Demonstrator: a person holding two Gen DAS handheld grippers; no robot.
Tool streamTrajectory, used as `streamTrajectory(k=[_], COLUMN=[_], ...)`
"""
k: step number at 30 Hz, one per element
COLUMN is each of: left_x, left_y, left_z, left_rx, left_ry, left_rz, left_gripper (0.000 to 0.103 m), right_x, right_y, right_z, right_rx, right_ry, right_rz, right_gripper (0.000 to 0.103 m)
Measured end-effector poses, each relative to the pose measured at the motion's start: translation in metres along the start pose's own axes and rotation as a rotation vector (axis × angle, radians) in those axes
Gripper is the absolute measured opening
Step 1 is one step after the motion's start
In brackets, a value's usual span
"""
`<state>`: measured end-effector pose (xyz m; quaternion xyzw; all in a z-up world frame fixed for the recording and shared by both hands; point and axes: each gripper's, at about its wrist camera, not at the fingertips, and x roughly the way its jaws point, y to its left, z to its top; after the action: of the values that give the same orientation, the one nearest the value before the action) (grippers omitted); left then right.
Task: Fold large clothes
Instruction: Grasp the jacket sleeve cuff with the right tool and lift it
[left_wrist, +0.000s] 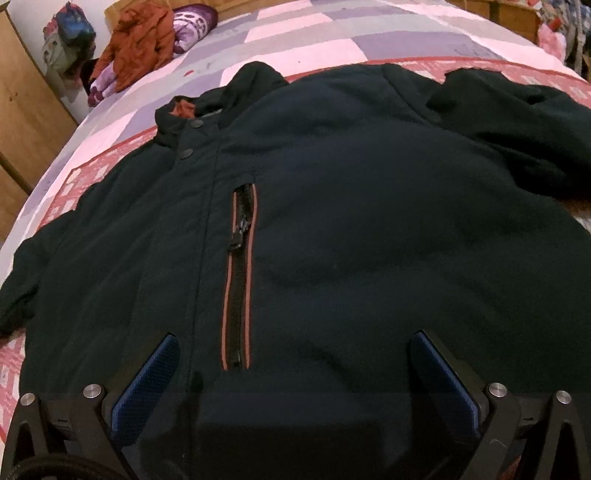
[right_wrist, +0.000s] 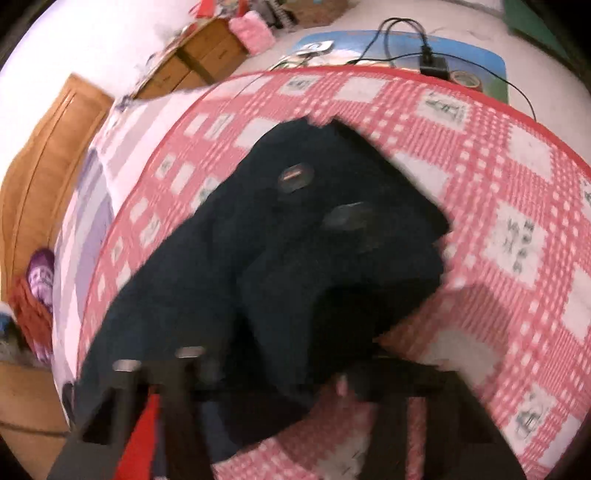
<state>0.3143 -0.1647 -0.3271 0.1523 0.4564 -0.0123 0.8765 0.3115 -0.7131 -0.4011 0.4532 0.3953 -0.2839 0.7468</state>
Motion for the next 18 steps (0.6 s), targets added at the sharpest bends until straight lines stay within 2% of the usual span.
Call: streamTrajectory(k=[1, 2, 4, 7, 11, 14, 18], left_x=[-0.003, -0.003, -0.008, -0.015, -0.017, -0.018, -0.017], left_y=[-0.001, 0.0, 0.002, 0.014, 0.036, 0.053, 0.078], left_z=[-0.001, 0.0, 0.003, 0.008, 0.01, 0.009, 0.003], left_rx=[0.004, 0.007, 0.01, -0.011, -0.057, -0.081, -0.098], left_ry=[0.0, 0.0, -0.009, -0.039, -0.047, -0.054, -0.056], left_rz=[0.001, 0.002, 0.005, 0.006, 0.017, 0.021, 0.029], left_gripper=[0.103, 0.103, 0.103, 0.103, 0.103, 0.103, 0.103], right_x=[-0.005, -0.012, -0.027, -0.042, -0.06, -0.087, -0.128], right_y=[-0.002, 0.0, 0.011, 0.02, 0.037, 0.06, 0.119], right_z=[0.005, 0.01, 0.017, 0.022, 0.009, -0.003, -0.03], right_rx=[0.003, -0.023, -0.121, -0.163, -0.232, -0.335, -0.549], right_ry=[-0.012, -0.034, -0.093, -0.149, -0.188, -0.277, -0.447], right_rz=[0.011, 0.005, -0.023, -0.073, -0.153, -0.206, -0.264], right_gripper=[0.019, 0.016, 0.015, 0.015, 0.015, 0.015, 0.015])
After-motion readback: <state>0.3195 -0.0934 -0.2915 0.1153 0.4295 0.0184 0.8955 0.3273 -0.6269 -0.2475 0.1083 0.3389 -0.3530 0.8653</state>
